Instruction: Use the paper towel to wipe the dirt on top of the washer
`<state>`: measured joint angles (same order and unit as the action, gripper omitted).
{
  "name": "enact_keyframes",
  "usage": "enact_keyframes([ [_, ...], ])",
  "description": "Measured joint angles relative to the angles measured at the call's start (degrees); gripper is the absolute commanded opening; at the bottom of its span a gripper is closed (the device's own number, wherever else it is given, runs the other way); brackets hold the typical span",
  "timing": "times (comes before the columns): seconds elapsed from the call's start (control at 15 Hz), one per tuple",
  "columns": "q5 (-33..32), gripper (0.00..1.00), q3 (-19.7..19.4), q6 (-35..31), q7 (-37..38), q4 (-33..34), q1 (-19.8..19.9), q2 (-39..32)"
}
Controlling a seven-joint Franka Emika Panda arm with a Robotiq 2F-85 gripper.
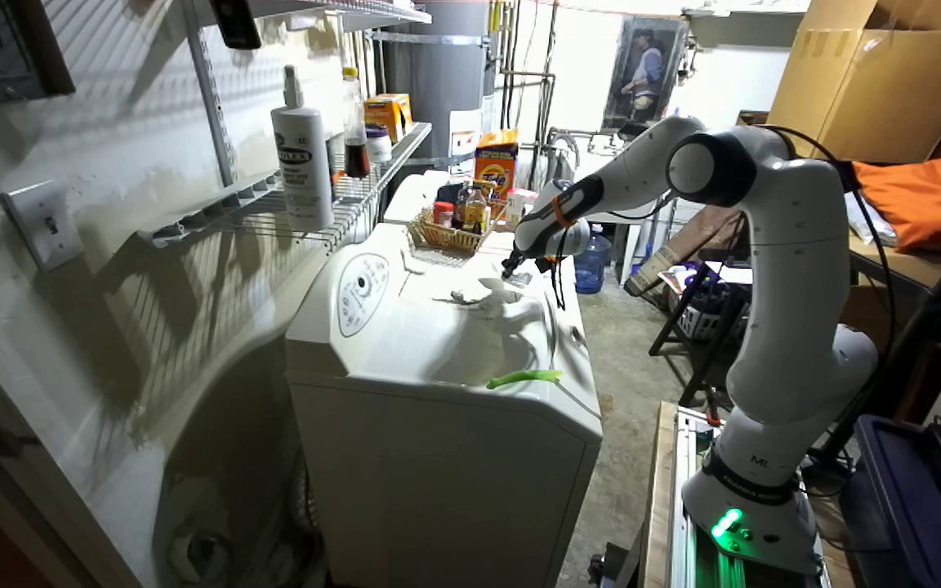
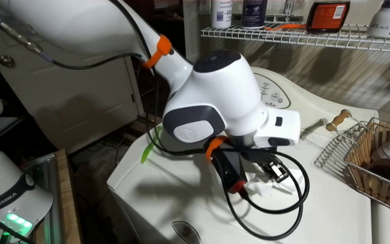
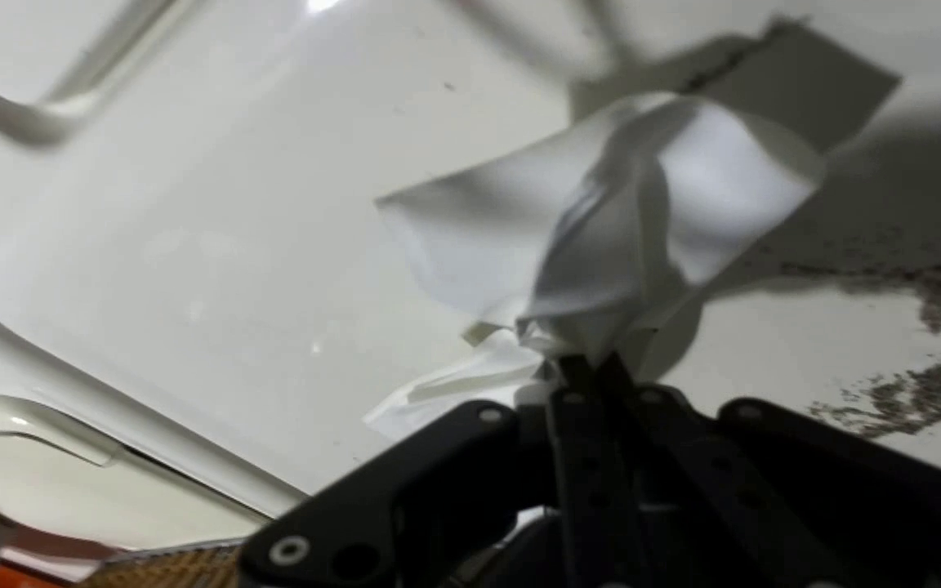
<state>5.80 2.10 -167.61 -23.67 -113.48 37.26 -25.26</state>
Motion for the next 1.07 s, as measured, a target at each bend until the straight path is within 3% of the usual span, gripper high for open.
enact_keyframes([
  [0.2,-1.84,0.01,-7.91,0.16,4.37,-1.64,-3.89,0.58],
  [0.4,-2.52,0.01,-12.51,1.45,7.19,-2.85,-7.14,0.56],
  [0.73,-2.54,0.01,-15.06,2.70,10.58,-3.25,-10.60,-0.22],
  [1.07,-2.45,0.01,-13.92,2.70,11.71,-3.11,-11.64,-0.26],
])
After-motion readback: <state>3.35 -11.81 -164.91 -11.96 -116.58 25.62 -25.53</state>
